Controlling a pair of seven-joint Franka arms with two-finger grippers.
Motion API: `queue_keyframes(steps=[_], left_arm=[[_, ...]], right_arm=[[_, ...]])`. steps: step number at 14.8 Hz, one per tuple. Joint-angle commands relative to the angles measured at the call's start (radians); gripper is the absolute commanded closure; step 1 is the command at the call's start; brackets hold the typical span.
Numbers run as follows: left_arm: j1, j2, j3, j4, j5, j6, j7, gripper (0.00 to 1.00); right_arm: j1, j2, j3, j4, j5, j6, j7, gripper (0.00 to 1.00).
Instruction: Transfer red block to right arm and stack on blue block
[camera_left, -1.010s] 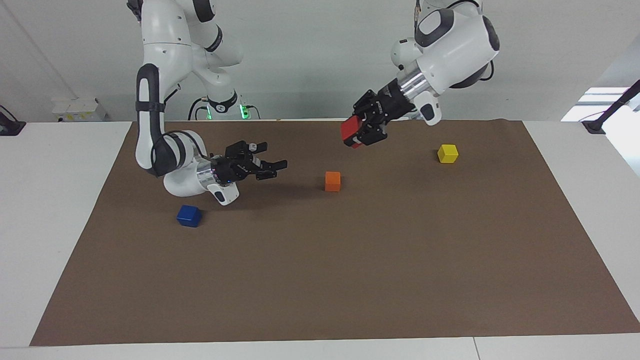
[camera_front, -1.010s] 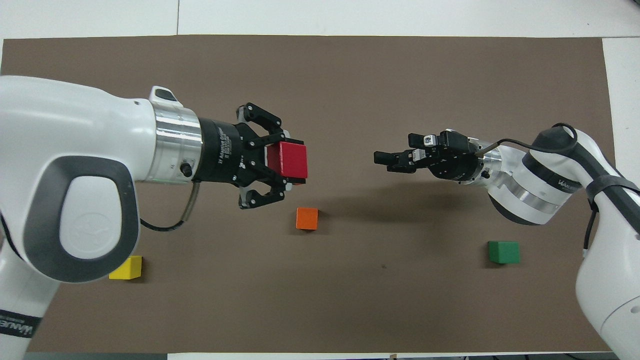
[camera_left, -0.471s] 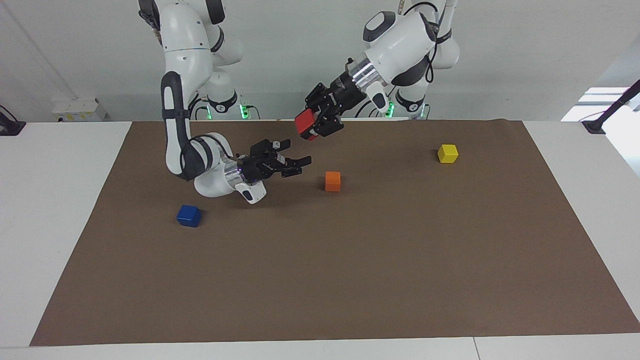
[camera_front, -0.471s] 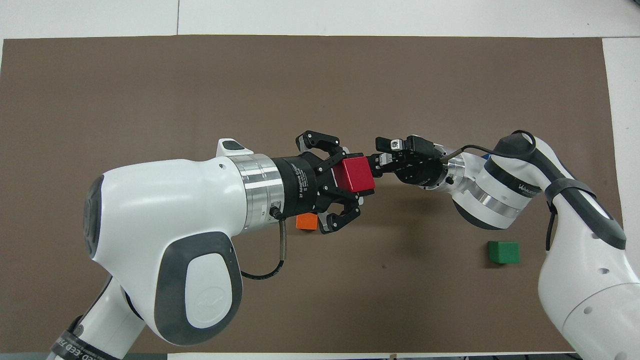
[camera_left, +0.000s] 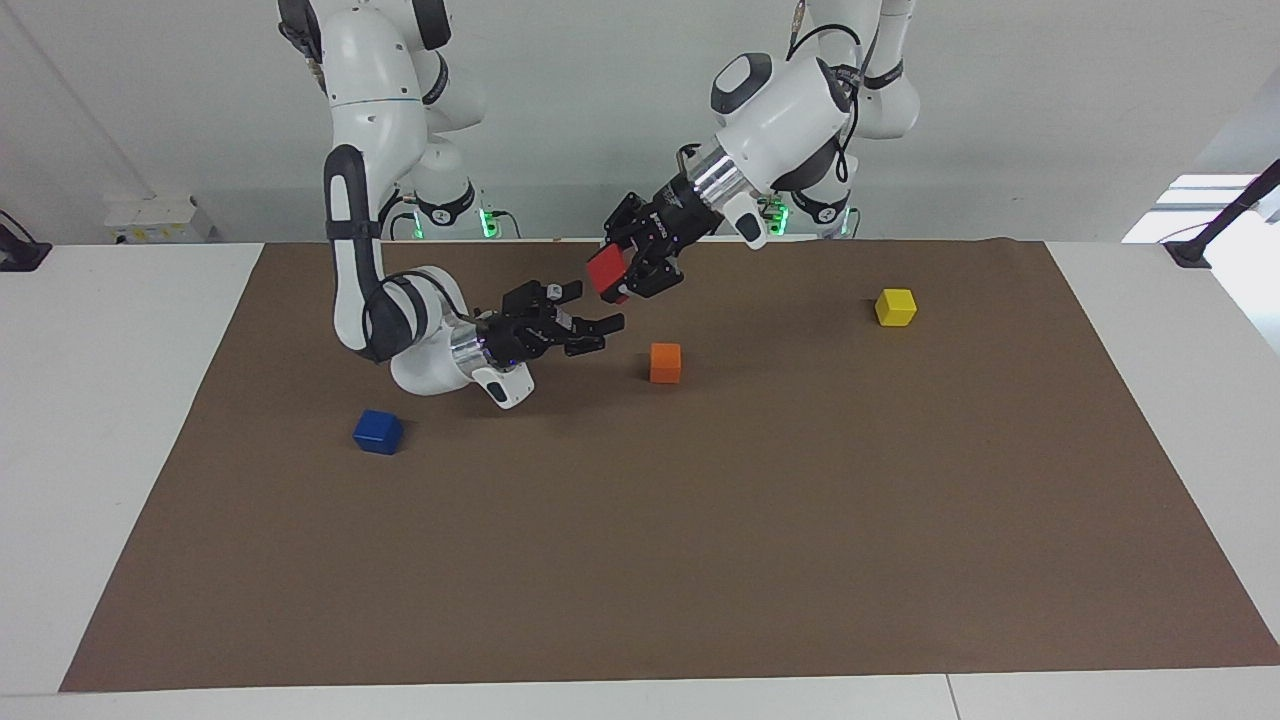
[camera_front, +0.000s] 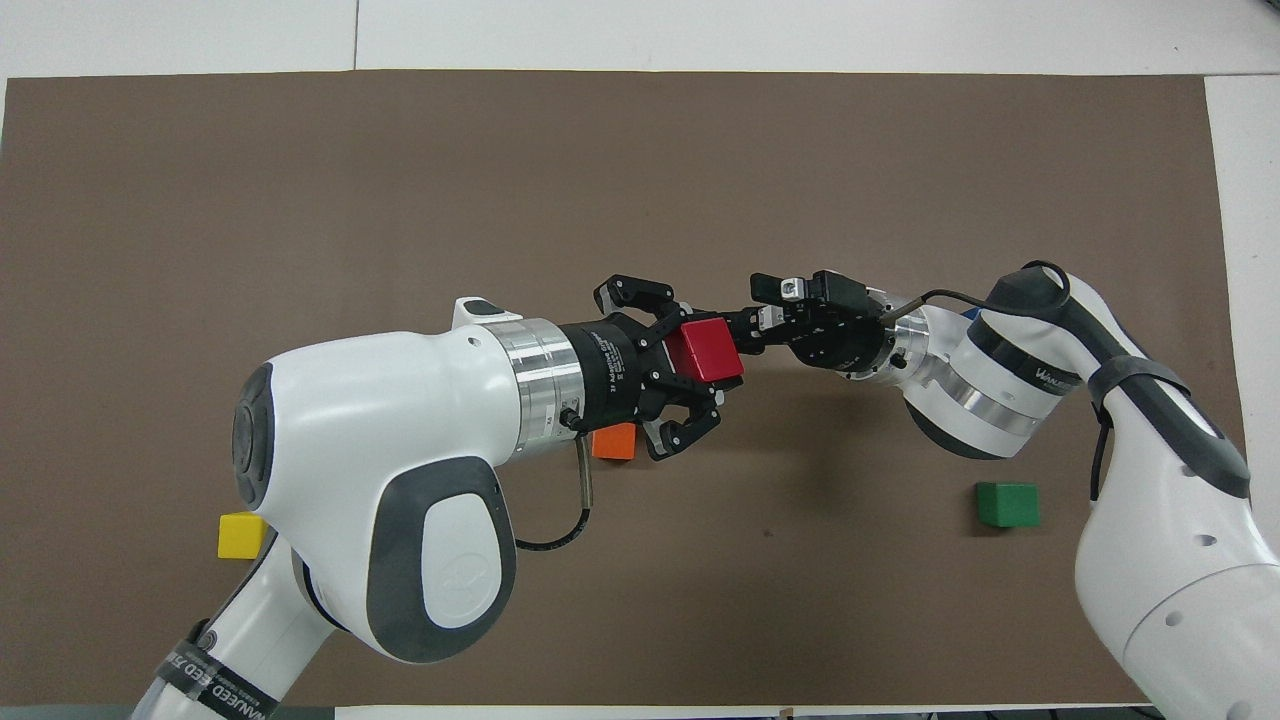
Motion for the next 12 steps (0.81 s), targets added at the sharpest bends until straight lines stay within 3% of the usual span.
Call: queue_keyframes(steps=[1,12], left_arm=[[-0.022,0.022,0.010,-0.002,-0.031,0.103,-0.018,1.00],[-0.051,0.031,0.010,0.016,-0.048,0.125,-0.017,1.00]], right_arm=[[-0.004,0.004,0.003,0.003,0.017,0.008,-0.023,0.00],[0.013,0.005,0.005,0.002,0.015,0.038,-0.058,0.00]])
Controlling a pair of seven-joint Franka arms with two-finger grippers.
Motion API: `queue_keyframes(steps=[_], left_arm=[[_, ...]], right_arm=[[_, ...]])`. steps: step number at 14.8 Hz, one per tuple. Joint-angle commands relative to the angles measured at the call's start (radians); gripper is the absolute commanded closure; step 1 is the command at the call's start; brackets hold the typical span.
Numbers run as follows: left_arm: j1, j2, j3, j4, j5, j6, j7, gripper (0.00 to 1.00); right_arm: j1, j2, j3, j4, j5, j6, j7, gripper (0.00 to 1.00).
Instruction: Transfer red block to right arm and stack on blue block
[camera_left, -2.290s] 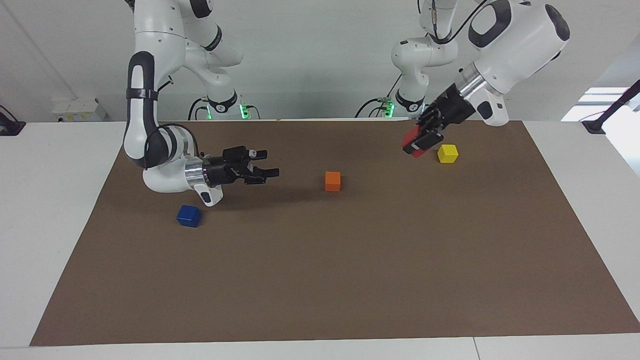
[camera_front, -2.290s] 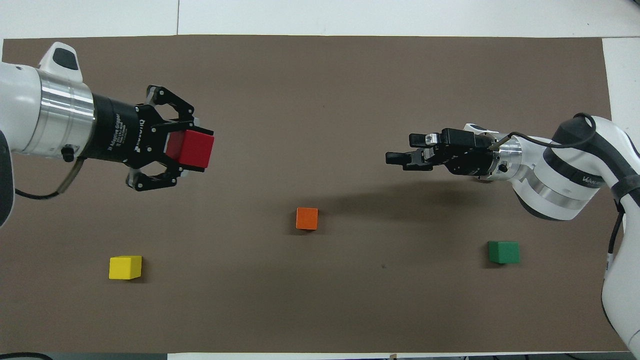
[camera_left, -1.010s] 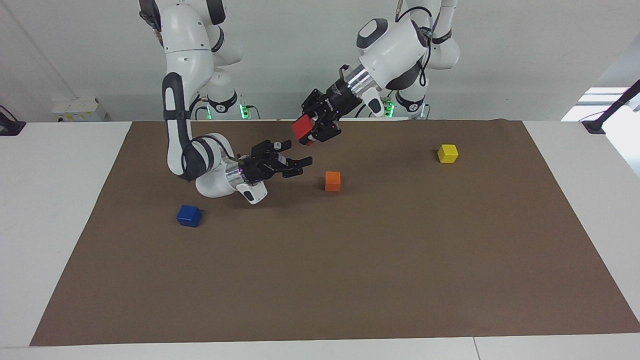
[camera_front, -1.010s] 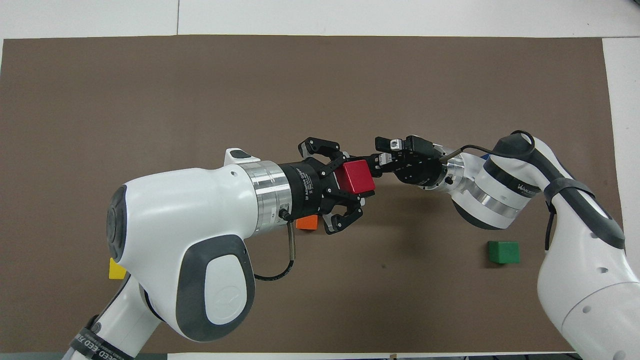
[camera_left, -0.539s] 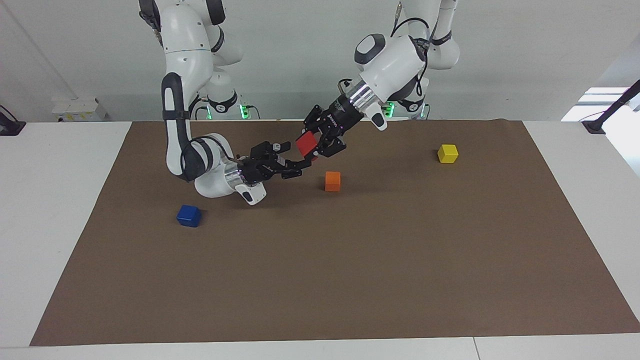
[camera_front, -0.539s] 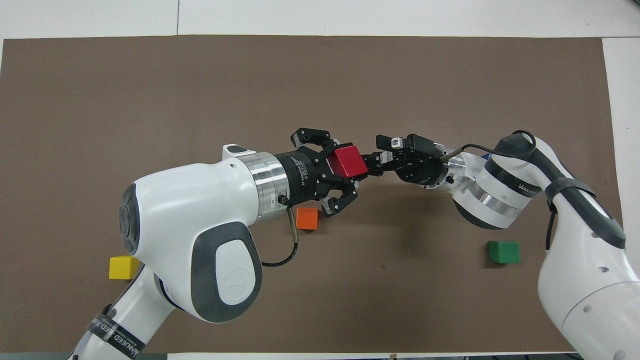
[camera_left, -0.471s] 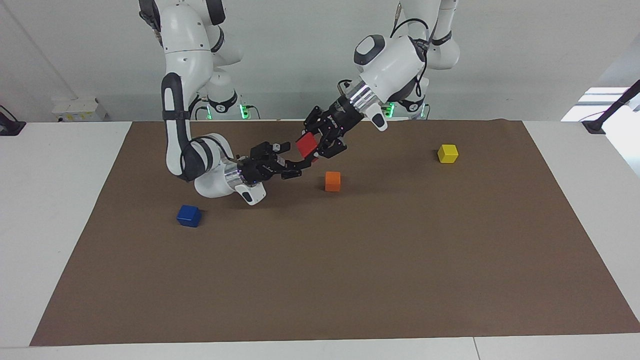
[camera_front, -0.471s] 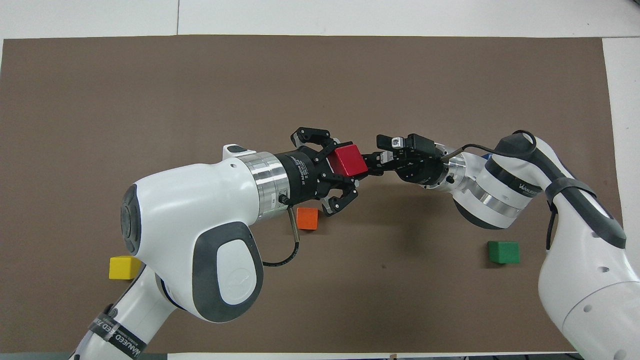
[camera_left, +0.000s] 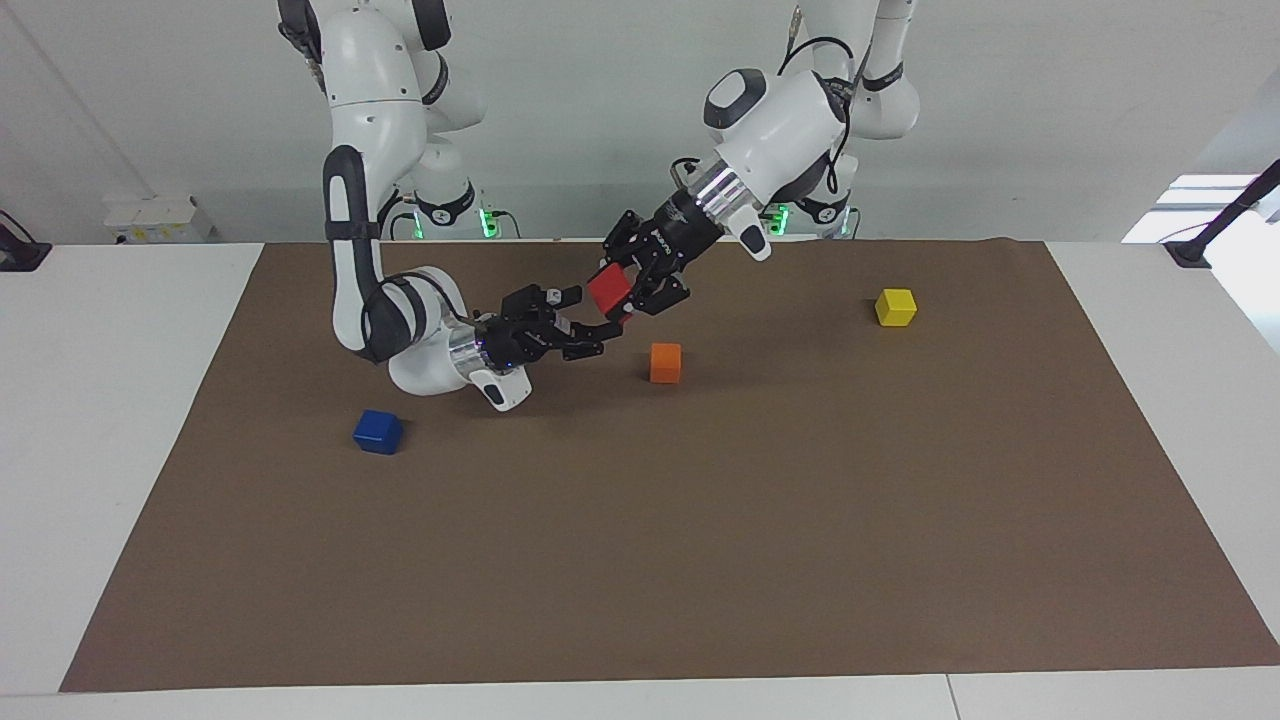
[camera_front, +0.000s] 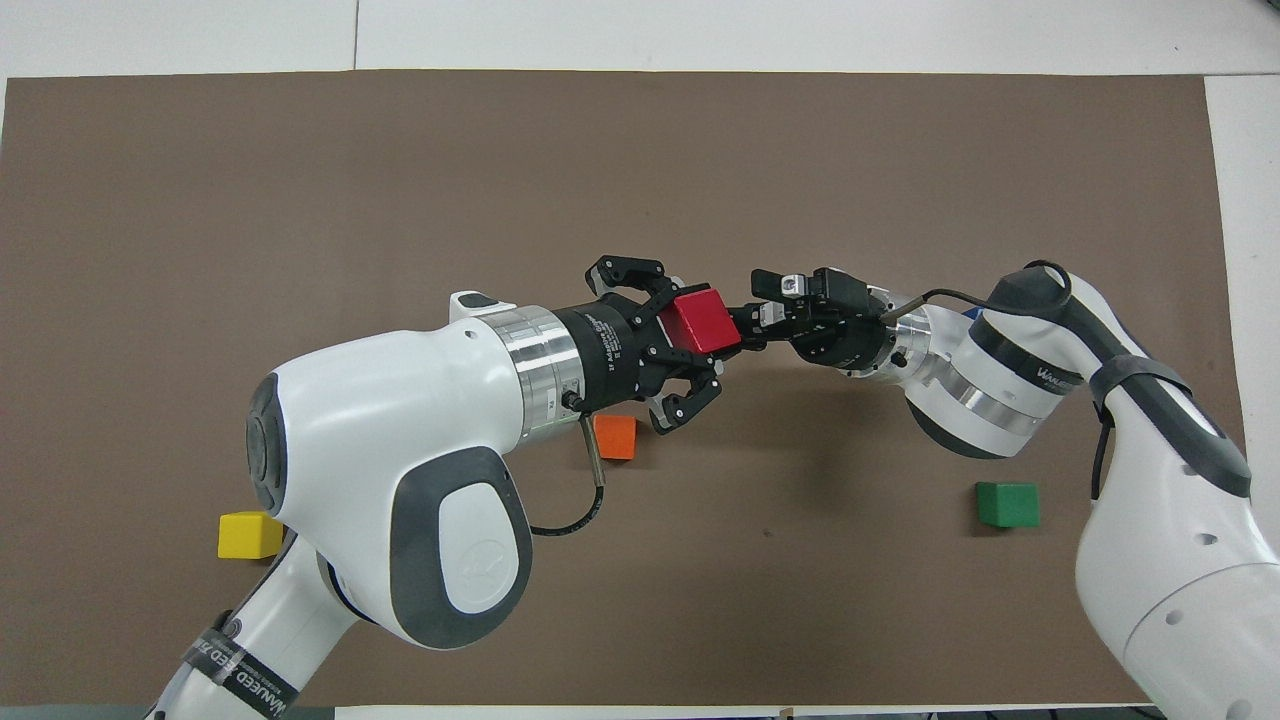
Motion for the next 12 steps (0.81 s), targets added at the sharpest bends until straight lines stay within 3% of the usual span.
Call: queue_keyframes(steps=[1,7,12], left_arm=[[-0.031,0.009,0.013,0.012,-0.026,0.024,-0.003,1.00],[-0.043,0.007,0.013,0.003,-0.028,0.044,0.005,1.00],[-0.043,0.015,0.013,0.000,-0.028,0.110,0.005,1.00]], right_arm=[[0.011,0.004,0.005,0.001,0.013,0.014,-0.040,0.00],[0.013,0.002,0.005,0.001,0.013,0.025,-0.041,0.00],[0.016,0.002,0.005,0.009,0.013,0.036,-0.044,0.13]])
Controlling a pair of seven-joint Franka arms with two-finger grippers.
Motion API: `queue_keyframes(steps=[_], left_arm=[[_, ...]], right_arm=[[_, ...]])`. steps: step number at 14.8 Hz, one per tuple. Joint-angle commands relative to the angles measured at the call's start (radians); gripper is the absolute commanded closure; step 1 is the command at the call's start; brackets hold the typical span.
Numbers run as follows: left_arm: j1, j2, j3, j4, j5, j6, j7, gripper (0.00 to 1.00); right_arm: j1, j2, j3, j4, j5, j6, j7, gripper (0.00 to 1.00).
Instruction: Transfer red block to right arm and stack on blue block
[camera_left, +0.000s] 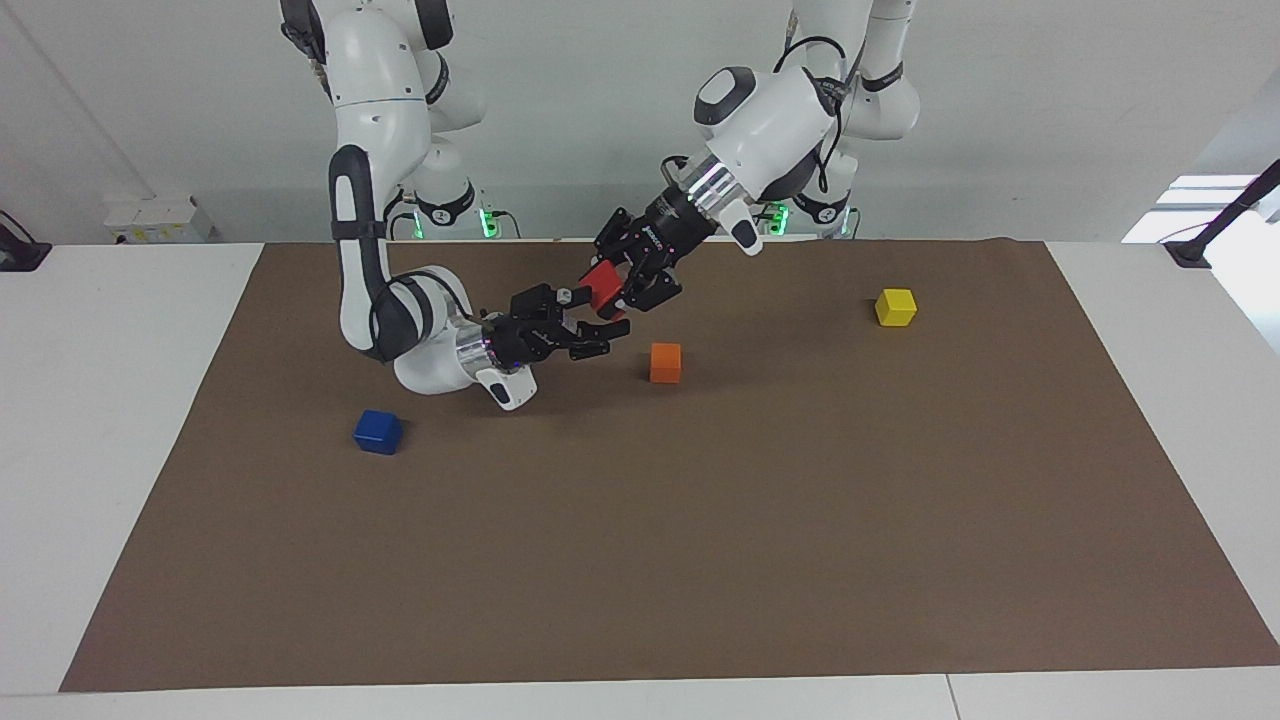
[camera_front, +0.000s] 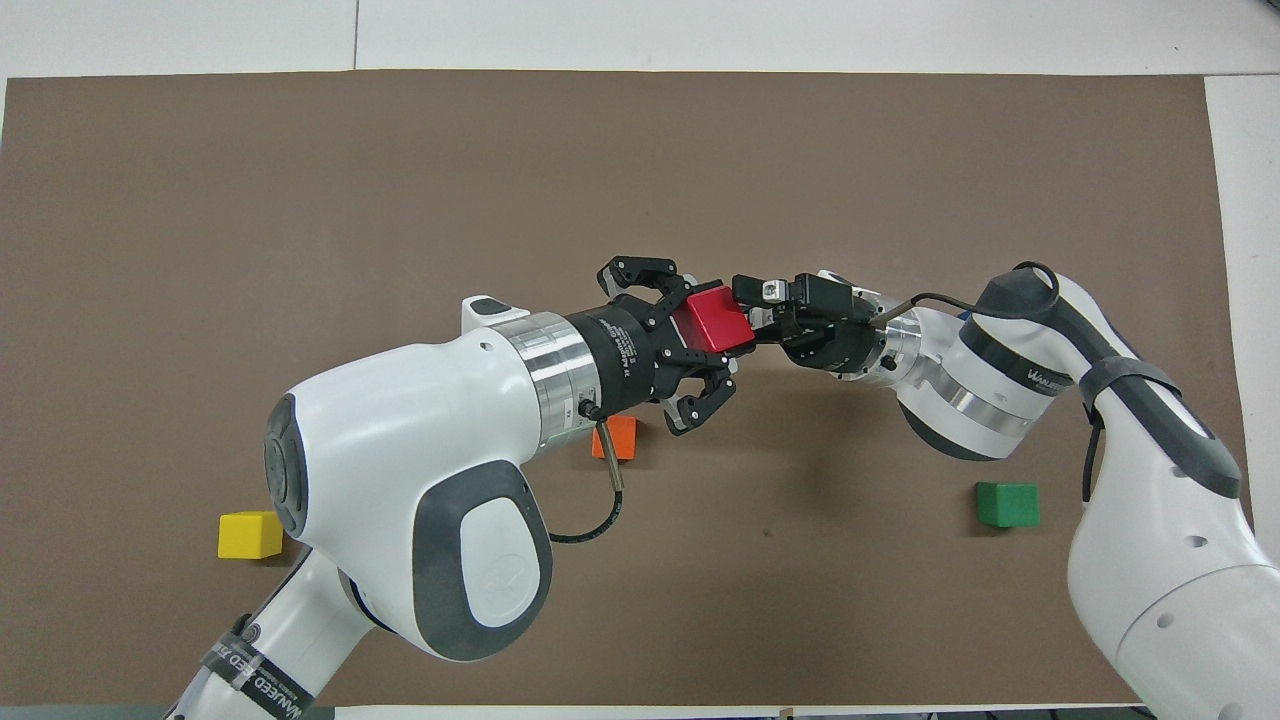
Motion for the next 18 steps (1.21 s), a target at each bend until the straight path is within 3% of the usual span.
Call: queue_keyframes(steps=[1,3,7,9,10,15,16,17,18], left_arm=[[-0.022,0.009,0.012,-0.002,-0.028,0.038,0.005,1.00],[-0.023,0.010,0.012,-0.007,-0.028,0.038,0.007,1.00],[-0.037,0.010,0.012,-0.019,-0.028,0.061,0.008,1.00],[-0.037,0.010,0.012,-0.019,-0.026,0.062,0.010,1.00],[-0.037,0.010,0.013,-0.019,-0.026,0.062,0.011,1.00],[-0.037,0.010,0.013,-0.019,-0.026,0.062,0.027,1.00],[-0.037,0.010,0.013,-0.018,-0.026,0.062,0.008,0.10],[-0.035,0.010,0.013,-0.018,-0.026,0.061,0.007,0.00],[-0.034,0.009,0.013,-0.019,-0.026,0.059,0.008,0.00]], right_arm=[[0.004,0.004,0.003,0.008,0.013,0.020,-0.032,0.15],[0.003,0.002,0.003,0.010,0.008,0.023,-0.032,0.22],[0.003,0.002,0.003,0.010,0.002,0.035,-0.040,0.48],[0.004,0.002,0.003,0.010,0.000,0.055,-0.040,0.76],[0.003,0.001,0.003,0.010,0.000,0.062,-0.038,0.99],[0.004,-0.010,0.003,0.008,-0.003,0.079,-0.034,1.00],[0.001,-0.013,0.001,0.008,-0.004,0.090,-0.029,1.00],[0.001,-0.015,0.003,0.008,-0.012,0.092,-0.027,1.00],[0.001,-0.016,0.003,0.007,-0.012,0.092,-0.029,1.00]])
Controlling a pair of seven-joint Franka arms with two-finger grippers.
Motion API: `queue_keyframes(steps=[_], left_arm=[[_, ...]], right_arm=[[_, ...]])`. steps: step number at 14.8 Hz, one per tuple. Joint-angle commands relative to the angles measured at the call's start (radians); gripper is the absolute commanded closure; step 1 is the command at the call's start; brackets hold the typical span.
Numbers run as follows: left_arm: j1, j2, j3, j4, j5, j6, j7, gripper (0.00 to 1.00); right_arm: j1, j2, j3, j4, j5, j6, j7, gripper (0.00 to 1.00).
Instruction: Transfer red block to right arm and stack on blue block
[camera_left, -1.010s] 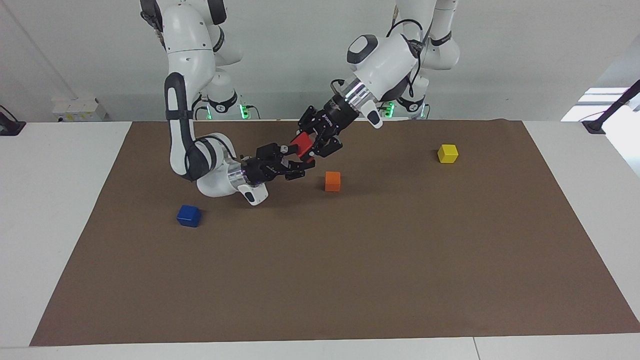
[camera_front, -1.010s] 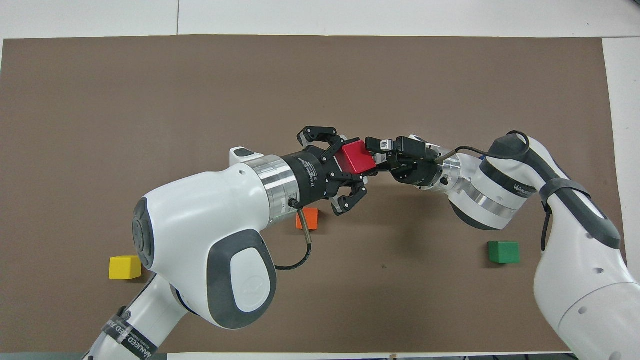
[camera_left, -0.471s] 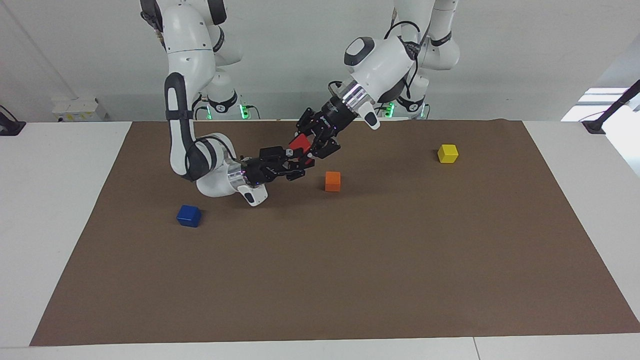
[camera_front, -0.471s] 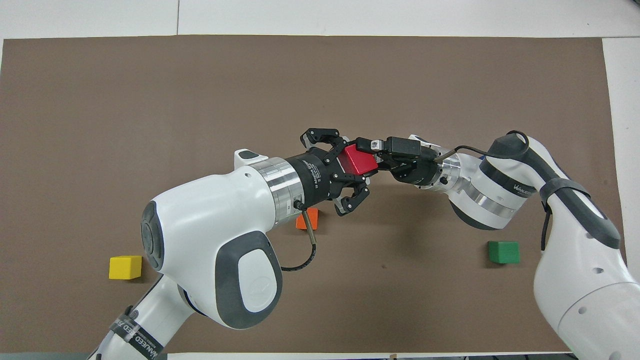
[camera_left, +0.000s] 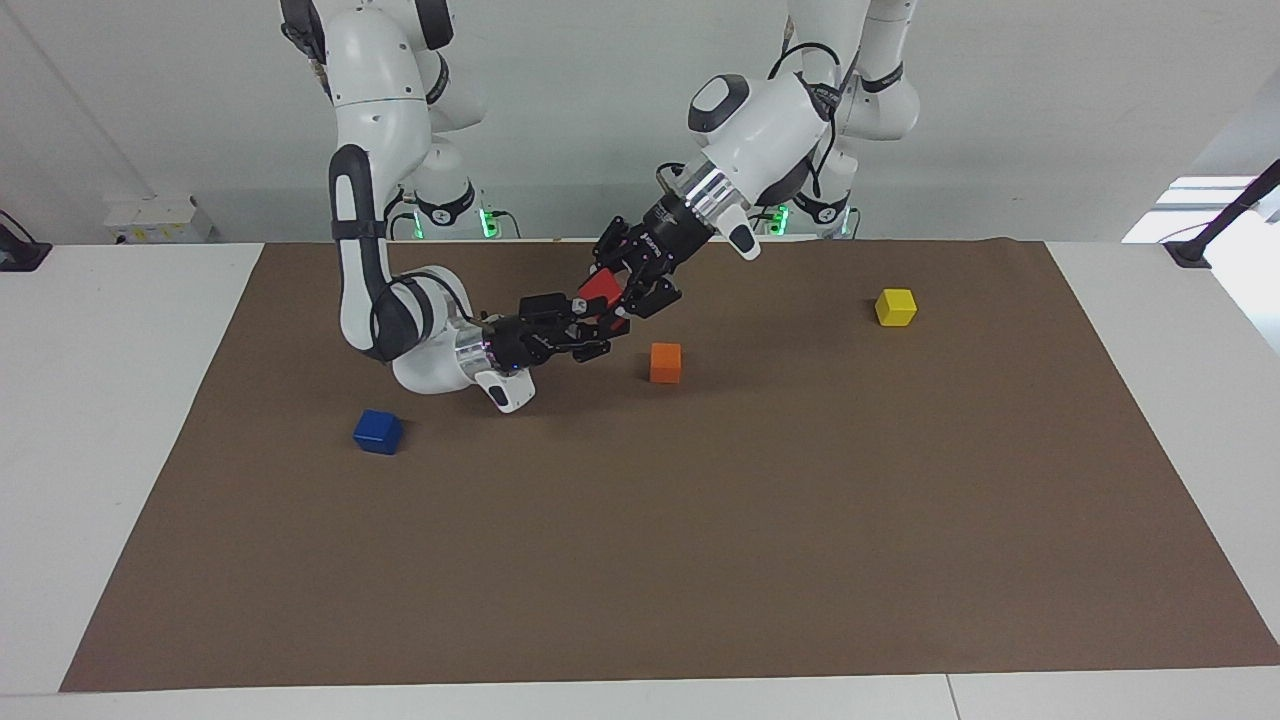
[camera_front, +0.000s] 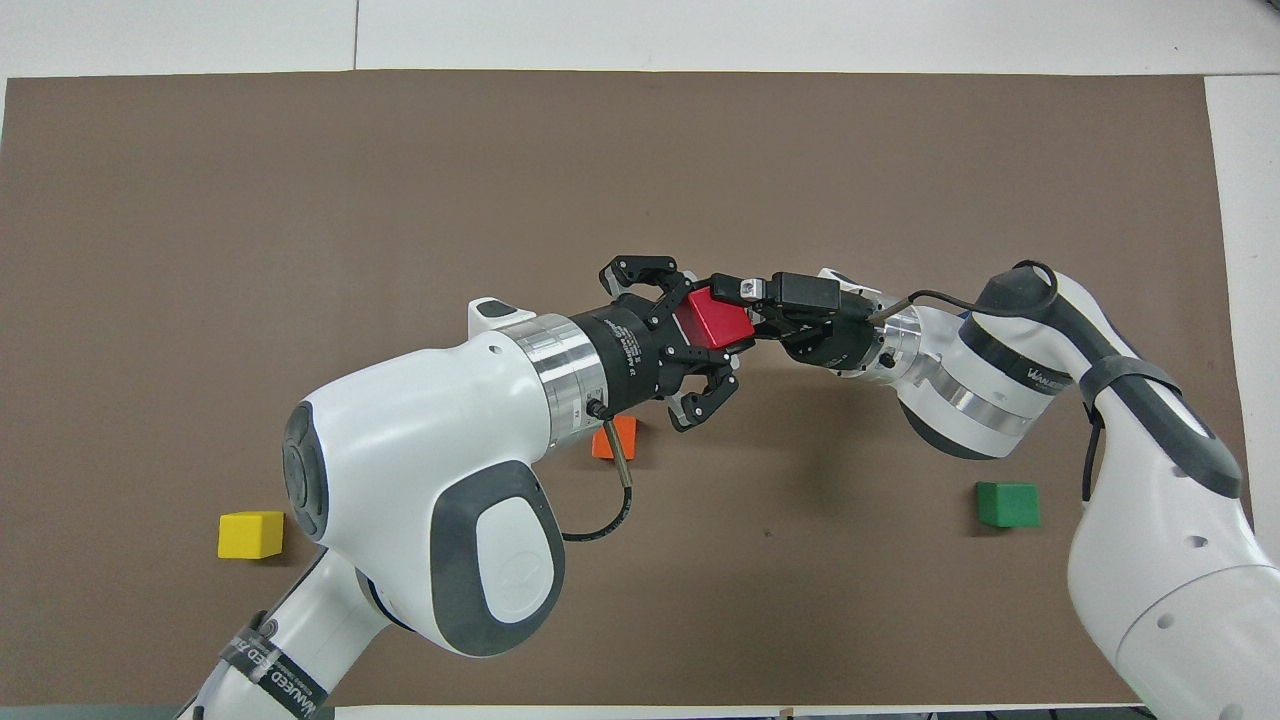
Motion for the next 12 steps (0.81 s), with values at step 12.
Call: queue_keyframes(steps=[12], left_arm=[[0.330,-0.177,0.020,-0.147,-0.011,-0.206,0.185,0.00]], right_arm=[[-0.033,-0.108,-0.003,0.011,-0.159,0.172,0.091,1.00]])
